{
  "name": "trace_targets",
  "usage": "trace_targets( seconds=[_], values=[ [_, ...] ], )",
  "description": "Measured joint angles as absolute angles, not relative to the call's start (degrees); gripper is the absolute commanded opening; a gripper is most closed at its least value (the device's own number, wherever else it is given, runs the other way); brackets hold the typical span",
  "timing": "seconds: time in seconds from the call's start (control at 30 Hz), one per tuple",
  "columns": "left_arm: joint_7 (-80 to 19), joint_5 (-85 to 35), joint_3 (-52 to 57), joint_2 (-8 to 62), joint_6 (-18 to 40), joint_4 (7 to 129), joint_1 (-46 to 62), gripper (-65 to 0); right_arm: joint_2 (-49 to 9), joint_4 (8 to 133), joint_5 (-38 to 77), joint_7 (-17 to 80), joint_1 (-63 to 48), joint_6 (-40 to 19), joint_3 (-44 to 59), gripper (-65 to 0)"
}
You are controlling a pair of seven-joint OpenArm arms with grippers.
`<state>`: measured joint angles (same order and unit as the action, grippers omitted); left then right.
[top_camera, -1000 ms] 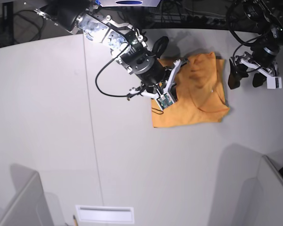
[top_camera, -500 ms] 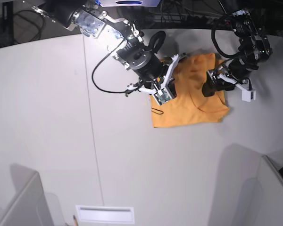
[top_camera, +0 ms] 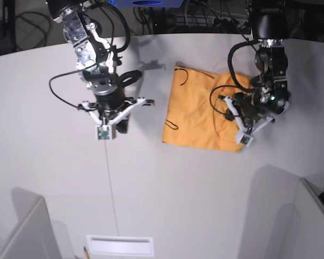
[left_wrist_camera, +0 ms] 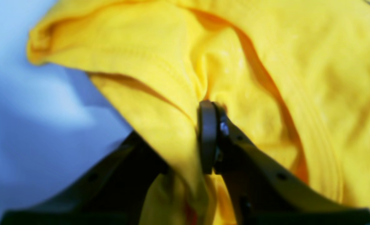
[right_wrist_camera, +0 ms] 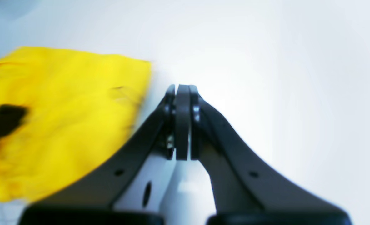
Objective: Fold the T-shirt properly
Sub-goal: 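Pull the bundle toward the table center with the left gripper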
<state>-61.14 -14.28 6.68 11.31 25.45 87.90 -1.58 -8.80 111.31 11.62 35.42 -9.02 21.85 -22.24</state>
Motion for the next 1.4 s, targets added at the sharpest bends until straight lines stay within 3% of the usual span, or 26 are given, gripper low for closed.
trace_targets(
  seconds=[0.27,0.4,0.53,0.7,0.9,1.2,1.4],
  values=[
    [-63.6,-2.9,-28.3,15.6,24.8,80.8,-19.0,-65.0,-8.3,111.2,11.6,35.3,-12.9,21.8,-3.8,-65.0],
    [-56.2,-3.5,-43.2,14.9,25.2,76.6,-25.9,-65.0,-8.3,111.2,11.5,35.0,-14.9,21.9,2.2,-65.0],
    [-51.2,-3.0,-51.1,12.4,24.4,71.3,-30.2,-65.0,-8.0,111.2,11.6,35.6,-16.9,21.8,6.5,-65.0],
    [-41.0,-1.6,-58.0,8.1,23.2,65.6,-32.6,-65.0,-2.5,111.1,11.6,35.8,-16.7,21.8,15.4,-65.0],
    [-42.2,-2.2,-59.9,3.2,27.0,63.9,-32.8,-65.0,-0.6,111.1,11.6,35.6,-18.8,21.8,18.2,-65.0],
    [-45.8,-3.0,-59.3,1.5,27.0,63.2,-32.7,-65.0,-0.5,111.1,11.6,35.4,-19.7,21.8,18.2,-65.0],
    [-45.8,-6.0,-48.0,-1.7,28.6,55.9,-31.9,-65.0,-0.4,111.1,11.6,35.4,-19.6,21.8,18.1,-65.0]
  ],
)
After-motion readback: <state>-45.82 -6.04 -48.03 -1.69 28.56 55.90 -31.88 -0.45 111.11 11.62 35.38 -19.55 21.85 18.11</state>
